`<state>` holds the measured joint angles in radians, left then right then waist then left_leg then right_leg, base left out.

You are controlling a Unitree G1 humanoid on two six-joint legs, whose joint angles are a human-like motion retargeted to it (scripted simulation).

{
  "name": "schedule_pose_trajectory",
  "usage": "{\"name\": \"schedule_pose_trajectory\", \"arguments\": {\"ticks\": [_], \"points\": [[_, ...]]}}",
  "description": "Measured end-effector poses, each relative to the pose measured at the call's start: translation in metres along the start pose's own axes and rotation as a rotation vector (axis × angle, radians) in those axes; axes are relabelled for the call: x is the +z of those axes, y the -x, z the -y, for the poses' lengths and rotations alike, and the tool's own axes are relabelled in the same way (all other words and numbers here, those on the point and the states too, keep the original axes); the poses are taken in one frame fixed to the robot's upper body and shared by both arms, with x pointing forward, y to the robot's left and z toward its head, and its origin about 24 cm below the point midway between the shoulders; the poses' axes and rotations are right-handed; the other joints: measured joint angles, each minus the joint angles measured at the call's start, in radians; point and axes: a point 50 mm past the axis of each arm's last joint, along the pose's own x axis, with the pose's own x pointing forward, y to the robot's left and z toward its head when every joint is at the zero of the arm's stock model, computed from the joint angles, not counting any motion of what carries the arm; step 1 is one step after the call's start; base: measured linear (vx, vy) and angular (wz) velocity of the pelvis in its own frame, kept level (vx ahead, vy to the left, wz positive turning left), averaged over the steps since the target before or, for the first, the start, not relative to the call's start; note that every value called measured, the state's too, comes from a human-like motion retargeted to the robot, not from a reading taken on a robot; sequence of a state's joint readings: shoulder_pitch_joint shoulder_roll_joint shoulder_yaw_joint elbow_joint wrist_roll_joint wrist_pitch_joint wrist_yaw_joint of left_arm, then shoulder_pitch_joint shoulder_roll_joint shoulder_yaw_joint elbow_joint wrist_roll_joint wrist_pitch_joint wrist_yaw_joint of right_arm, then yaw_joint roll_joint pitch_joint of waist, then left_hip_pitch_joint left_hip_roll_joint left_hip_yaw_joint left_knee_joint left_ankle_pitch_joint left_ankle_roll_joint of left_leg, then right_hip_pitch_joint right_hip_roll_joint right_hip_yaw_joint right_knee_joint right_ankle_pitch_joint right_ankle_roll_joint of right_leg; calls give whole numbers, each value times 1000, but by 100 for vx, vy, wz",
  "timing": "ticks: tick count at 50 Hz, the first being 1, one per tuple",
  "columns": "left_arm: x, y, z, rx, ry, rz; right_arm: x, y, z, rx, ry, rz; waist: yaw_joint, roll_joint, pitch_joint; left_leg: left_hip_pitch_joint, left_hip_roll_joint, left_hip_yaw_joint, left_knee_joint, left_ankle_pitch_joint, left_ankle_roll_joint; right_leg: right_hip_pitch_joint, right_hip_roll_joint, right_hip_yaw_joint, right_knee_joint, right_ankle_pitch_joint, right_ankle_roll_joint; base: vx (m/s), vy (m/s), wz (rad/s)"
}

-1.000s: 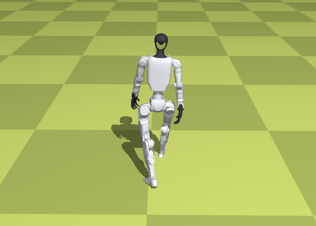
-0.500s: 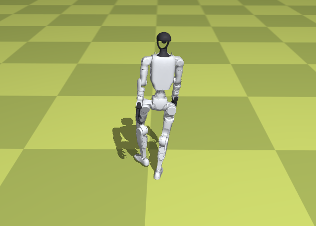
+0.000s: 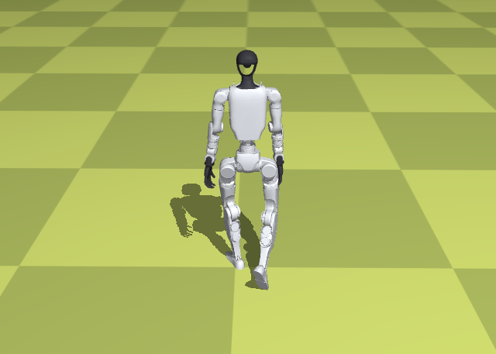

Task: Walk

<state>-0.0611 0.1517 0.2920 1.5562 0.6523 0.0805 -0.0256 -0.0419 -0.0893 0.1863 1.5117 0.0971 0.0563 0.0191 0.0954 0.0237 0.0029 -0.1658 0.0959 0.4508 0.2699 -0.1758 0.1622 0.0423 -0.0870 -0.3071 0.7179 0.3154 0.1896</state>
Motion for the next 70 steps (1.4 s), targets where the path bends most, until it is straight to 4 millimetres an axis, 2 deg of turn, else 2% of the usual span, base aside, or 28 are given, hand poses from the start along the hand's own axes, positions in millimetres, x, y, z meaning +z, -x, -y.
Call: {"name": "schedule_pose_trajectory", "arguments": {"ticks": [3,5,13,17,20,22,24,27,30,32,33,35,37,42,45,48,50,52,57,60,63,65,70], "points": [[28,4,-20,47,-19,77,-11,0,4,-60,-16,-8,-49,5,15,80,-29,13,-69,0,-13,-148,-36,-30,90,-115,-31,56,3,20],[48,8,-33,81,-38,132,-20,0,6,-81,-38,-17,-81,-4,16,129,-46,53,-117,4,-33,-245,-35,-21,66,-185,-56,51,0,41],[121,34,-75,189,-80,353,-57,2,11,-28,-58,-111,-195,-53,25,284,-156,11,-212,-49,-66,-479,-16,13,-445,-330,-194,56,-5,59],[143,45,-82,205,-85,436,-68,4,7,6,-102,-142,-226,-40,21,346,-143,-24,-223,-85,-95,-550,18,39,-590,-337,-248,64,-16,52],[148,47,-81,209,-81,464,-67,4,6,22,-123,-149,-249,-37,15,373,-135,-48,-207,-100,-121,-573,8,32,-543,-341,-272,59,-19,45],[142,43,-76,193,-84,449,-65,4,7,23,-128,-146,-263,-38,2,390,-134,-60,-190,-85,-143,-570,-14,1,-488,-319,-294,78,-29,42],[127,35,-68,165,-96,403,-66,4,7,27,-128,-145,-274,-48,-9,414,-138,-71,-163,-37,-161,-549,-42,-46,-454,-275,-297,79,-29,45],[98,21,-47,114,-123,307,-64,4,6,28,-135,-150,-271,-63,-15,443,-127,-55,-86,119,-175,-516,-50,29,-391,-295,-292,84,-28,42],[59,8,-21,57,-104,194,-55,3,8,11,-125,-119,-249,-113,-17,460,-115,85,52,326,-116,-413,-75,57,-414,-356,-295,83,-29,-7],[34,3,-8,21,-85,116,-41,1,9,4,-106,-75,-227,-164,-6,459,-102,180,192,408,-58,-338,-124,34,-431,-385,-284,72,-29,-12],[23,2,-3,5,-77,81,-32,1,10,1,-96,-51,-216,-188,6,449,-92,204,268,398,-47,-305,-142,41,-435,-401,-276,63,-27,-1],[4,0,8,-25,-60,20,-12,0,10,-12,-73,-1,-190,-230,30,418,-64,265,400,310,-2,-243,-173,55,-446,-427,-255,55,-22,1],[-12,-1,16,-46,-39,-32,7,0,9,-32,-60,50,-180,-236,45,357,-32,273,453,245,-13,-189,-171,23,-471,-438,-249,56,-19,10],[-50,1,41,-119,36,-142,60,6,6,-80,-35,181,-130,-170,50,61,-13,150,454,120,-80,-80,-56,-31,-582,-442,-259,44,-13,-9],[-65,3,54,-150,106,-189,83,10,3,-78,-15,248,-106,-146,45,-26,-4,210,311,91,-60,-37,-13,-48,-622,-457,-262,45,-10,-4],[-73,6,62,-178,169,-231,104,16,1,-81,-5,308,-62,-109,56,-128,-25,158,165,80,-77,11,47,-42,-658,-472,-261,51,-8,-34],[-74,7,65,-196,186,-247,113,18,-1,-83,-7,337,-32,-92,63,-185,-29,135,74,77,-98,44,74,-37,-677,-482,-254,40,-6,-46],[-72,7,66,-205,185,-249,120,20,-5,-75,-8,356,-9,-90,68,-227,-36,132,-3,73,-93,72,78,-36,-689,-495,-240,41,-5,-50],[-61,4,55,-174,148,-213,119,20,-10,-36,23,350,36,-99,73,-276,-48,98,-60,89,-95,127,73,-6,-679,-533,-192,59,-1,-44],[-51,2,47,-149,137,-182,105,16,-10,-26,61,298,31,-94,61,-270,-34,93,0,132,-76,163,80,0,-666,-530,-148,69,2,-12],[-42,1,38,-138,135,-157,83,10,-9,-19,84,224,39,-99,49,-261,-19,69,56,138,-89,191,62,20,-630,-454,-81,75,5,-43],[-33,1,30,-120,125,-135,66,7,-7,-21,74,179,44,-102,39,-255,-26,11,79,116,-85,192,40,15,-578,-354,-29,73,7,-44],[-5,0,8,-59,64,-40,28,2,2,-47,22,82,20,-30,22,-124,27,54,24,45,-49,115,32,-28,-286,-27,-10,67,10,-29]]}}
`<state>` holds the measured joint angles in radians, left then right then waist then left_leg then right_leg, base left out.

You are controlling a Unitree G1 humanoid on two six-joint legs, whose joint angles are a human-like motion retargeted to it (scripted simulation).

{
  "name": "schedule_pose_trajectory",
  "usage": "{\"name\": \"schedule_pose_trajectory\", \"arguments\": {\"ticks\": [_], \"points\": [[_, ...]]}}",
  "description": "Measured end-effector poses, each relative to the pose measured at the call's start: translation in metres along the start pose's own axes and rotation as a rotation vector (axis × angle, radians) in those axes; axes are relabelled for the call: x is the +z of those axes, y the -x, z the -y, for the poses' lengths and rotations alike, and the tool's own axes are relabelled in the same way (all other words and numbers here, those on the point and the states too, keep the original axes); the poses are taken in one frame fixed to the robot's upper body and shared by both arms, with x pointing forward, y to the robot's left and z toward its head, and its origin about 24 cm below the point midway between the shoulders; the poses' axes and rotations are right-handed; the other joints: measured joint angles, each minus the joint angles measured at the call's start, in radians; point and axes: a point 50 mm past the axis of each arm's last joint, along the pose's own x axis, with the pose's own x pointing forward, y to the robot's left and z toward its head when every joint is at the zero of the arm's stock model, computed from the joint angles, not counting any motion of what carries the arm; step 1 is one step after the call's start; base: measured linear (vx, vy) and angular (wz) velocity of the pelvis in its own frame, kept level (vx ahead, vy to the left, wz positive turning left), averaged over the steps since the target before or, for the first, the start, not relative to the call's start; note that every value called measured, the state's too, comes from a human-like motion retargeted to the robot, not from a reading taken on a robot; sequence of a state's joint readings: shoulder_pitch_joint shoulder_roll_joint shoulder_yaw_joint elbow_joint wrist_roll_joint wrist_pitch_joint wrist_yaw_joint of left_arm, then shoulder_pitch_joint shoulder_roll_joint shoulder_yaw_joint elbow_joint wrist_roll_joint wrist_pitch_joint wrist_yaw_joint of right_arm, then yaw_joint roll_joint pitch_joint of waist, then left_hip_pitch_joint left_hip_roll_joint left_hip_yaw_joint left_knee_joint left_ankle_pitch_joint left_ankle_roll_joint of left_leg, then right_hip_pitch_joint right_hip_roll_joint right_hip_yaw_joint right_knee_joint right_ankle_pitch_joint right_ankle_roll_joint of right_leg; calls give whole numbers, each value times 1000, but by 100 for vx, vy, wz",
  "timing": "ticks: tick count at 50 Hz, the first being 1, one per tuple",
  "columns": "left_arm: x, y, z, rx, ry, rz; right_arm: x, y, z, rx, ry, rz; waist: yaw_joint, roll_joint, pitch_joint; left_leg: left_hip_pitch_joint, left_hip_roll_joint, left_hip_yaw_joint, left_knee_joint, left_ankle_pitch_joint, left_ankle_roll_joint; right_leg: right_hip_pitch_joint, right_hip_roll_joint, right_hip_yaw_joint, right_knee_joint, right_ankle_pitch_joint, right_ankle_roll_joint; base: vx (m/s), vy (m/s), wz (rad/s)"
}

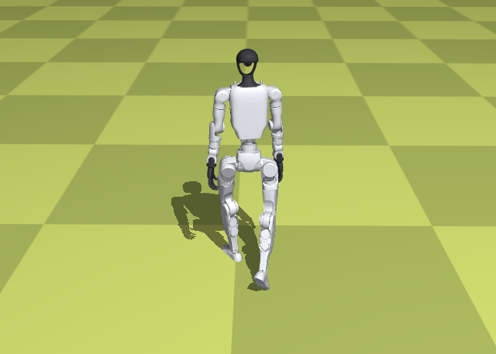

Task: Walk

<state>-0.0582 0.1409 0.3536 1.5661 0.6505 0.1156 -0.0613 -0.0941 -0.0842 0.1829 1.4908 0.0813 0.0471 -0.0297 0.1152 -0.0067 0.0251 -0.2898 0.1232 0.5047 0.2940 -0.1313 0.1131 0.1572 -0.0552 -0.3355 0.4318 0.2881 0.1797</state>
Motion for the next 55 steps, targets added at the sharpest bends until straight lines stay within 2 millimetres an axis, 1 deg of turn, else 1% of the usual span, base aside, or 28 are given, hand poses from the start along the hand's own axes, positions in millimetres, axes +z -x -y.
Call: {"name": "schedule_pose_trajectory", "arguments": {"ticks": [2,5,7,10,13,15,18,20,23,25,27,30,31,32,33,35,37,39,40,42,43,45,48,50,53,55], "points": [[17,2,-11,33,-16,53,-7,0,4,-11,-9,-11,-19,37,11,35,16,-41,-2,-32,5,-73,-16,-28,174,20,-31,66,12,-44],[43,9,-30,95,-46,131,-17,0,10,-9,-41,-33,-51,58,25,96,12,-34,-35,-58,17,-213,-63,-46,355,-79,-67,44,7,-15],[61,14,-41,137,-73,181,-26,0,13,2,-73,-58,-73,50,24,133,-18,-23,-77,-58,23,-306,-70,-36,368,-128,-63,42,3,21],[87,23,-51,183,-106,259,-42,2,15,13,-113,-96,-108,36,15,179,-56,-10,-128,-57,17,-424,-54,-13,274,-210,-80,47,2,38],[108,31,-56,196,-122,337,-57,3,19,10,-131,-133,-154,16,12,227,-102,-7,-158,-71,12,-494,-61,-27,77,-249,-120,45,0,54],[120,36,-58,197,-128,383,-65,4,21,1,-137,-157,-185,1,16,264,-136,-15,-176,-84,11,-532,-56,4,-61,-270,-141,55,-5,57],[133,43,-61,201,-143,429,-75,6,20,5,-157,-188,-210,-4,19,314,-153,-27,-193,-103,-2,-584,-43,5,-214,-351,-206,43,-7,45],[138,45,-61,203,-159,444,-82,7,17,22,-181,-205,-218,2,19,342,-150,-43,-197,-118,-12,-609,-32,-8,-290,-387,-234,52,-14,44],[140,45,-56,195,-177,445,-87,8,14,47,-204,-214,-211,3,17,380,-161,-75,-200,-146,-13,-633,-31,-11,-307,-395,-261,56,-17,29],[136,42,-51,181,-177,435,-87,8,13,48,-200,-214,-214,3,13,406,-169,-87,-205,-162,-17,-644,-37,6,-257,-392,-280,52,-18,31],[125,36,-46,158,-173,400,-85,8,12,51,-187,-208,-235,1,5,431,-169,-97,-205,-173,-31,-645,-50,0,-207,-356,-290,57,-23,52],[98,25,-39,120,-180,296,-83,7,8,62,-179,-200,-263,-7,-4,469,-165,-121,-185,-171,-53,-629,-69,-13,-155,-273,-277,65,-30,60],[87,20,-36,111,-183,254,-82,7,6,65,-182,-199,-265,-7,-7,477,-156,-124,-170,-153,-63,-630,-71,-3,-128,-260,-284,73,-35,50],[76,17,-33,102,-185,214,-81,7,5,67,-184,-196,-266,-8,-11,485,-146,-122,-153,-131,-75,-630,-68,15,-102,-260,-289,68,-32,39],[64,13,-29,93,-183,174,-79,7,4,67,-183,-190,-265,-12,-14,491,-136,-109,-132,-98,-91,-626,-58,49,-79,-285,-291,60,-27,25],[39,8,-22,62,-182,94,-77,6,4,63,-177,-182,-259,-26,-30,502,-116,-62,-76,-1,-123,-590,-61,41,-71,-328,-301,59,-26,13],[15,4,-16,29,-193,18,-73,6,2,57,-175,-170,-248,-60,-40,505,-96,7,21,116,-117,-521,-107,-16,-92,-354,-301,68,-30,17],[-4,2,-12,8,-208,-41,-66,4,0,48,-177,-145,-228,-104,-30,485,-83,31,174,201,-83,-451,-132,10,-121,-371,-289,61,-28,22],[-12,1,-12,4,-213,-64,-61,4,0,44,-178,-129,-216,-126,-21,468,-74,36,262,234,-66,-416,-140,29,-138,-379,-281,52,-26,18],[-23,0,-11,11,-199,-85,-48,2,1,33,-168,-93,-189,-159,-3,423,-44,57,411,196,-36,-349,-163,7,-173,-387,-269,50,-26,5],[-28,0,-10,14,-186,-90,-41,1,2,27,-158,-74,-176,-172,2,401,-24,85,464,158,-7,-318,-171,-12,-191,-389,-266,41,-19,-2],[-38,-1,-5,12,-155,-101,-27,0,6,11,-132,-40,-156,-181,8,352,1,114,501,124,2,-273,-165,-26,-225,-392,-262,35,-13,-3],[-47,-1,5,-22,-87,-123,3,0,10,-24,-82,18,-132,-150,10,223,11,74,486,90,-53,-226,-109,-44,-287,-392,-263,35,-13,-20],[-54,-1,11,-51,-47,-144,22,1,9,-49,-59,69,-127,-129,10,151,-2,42,419,87,-82,-194,-69,-52,-325,-393,-268,31,-12,-25],[-61,-1,16,-73,-28,-175,47,3,8,-66,-67,146,-113,-104,15,92,-11,64,255,89,-86,-152,-16,-46,-368,-407,-274,25,-8,-21],[-60,-1,17,-78,-45,-183,62,5,8,-63,-82,188,-93,-78,24,57,-22,31,145,98,-104,-119,25,-44,-390,-422,-272,34,-8,-35]]}}
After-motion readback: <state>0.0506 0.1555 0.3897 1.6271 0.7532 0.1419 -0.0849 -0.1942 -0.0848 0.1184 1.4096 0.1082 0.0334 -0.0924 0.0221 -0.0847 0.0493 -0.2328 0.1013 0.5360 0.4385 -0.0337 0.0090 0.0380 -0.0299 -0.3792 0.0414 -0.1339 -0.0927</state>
